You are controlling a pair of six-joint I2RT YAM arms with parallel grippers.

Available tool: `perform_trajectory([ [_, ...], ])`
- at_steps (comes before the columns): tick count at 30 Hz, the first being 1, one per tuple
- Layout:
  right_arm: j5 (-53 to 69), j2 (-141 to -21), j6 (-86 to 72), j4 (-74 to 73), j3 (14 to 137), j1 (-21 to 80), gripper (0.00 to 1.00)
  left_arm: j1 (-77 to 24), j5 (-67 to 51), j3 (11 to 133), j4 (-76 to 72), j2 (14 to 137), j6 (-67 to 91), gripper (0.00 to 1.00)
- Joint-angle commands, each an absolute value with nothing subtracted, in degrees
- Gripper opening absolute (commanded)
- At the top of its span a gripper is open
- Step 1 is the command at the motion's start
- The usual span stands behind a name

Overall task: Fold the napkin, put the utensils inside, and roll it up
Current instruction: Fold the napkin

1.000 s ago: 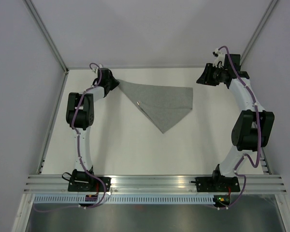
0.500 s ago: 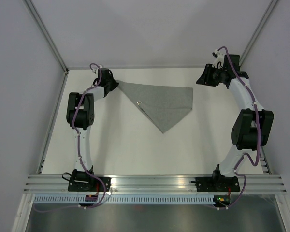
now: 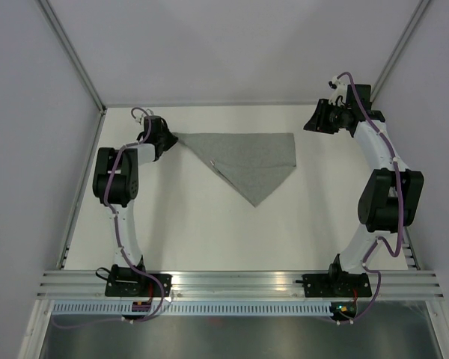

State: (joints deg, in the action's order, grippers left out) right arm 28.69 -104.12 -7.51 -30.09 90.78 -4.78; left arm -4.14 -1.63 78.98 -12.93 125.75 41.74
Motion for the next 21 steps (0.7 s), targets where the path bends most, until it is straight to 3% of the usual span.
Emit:
perform_trajectory([
  [1,30.1,-103.4,-8.3,-30.1,92.1,-5.0,0.4,-2.9,-2.4,77.3,-16.3,121.6,42.9,0.02],
  [14,30.1,-103.0,-7.8,-30.4,91.8,-4.2,0.4,-0.7,-4.2,69.2,-25.4,114.7,43.0,0.02],
  [21,29.9,-103.1,-7.7,-30.4,91.9,-3.7,0.41,-1.7,-15.3,65.2,-40.6,112.7,42.8,0.02],
])
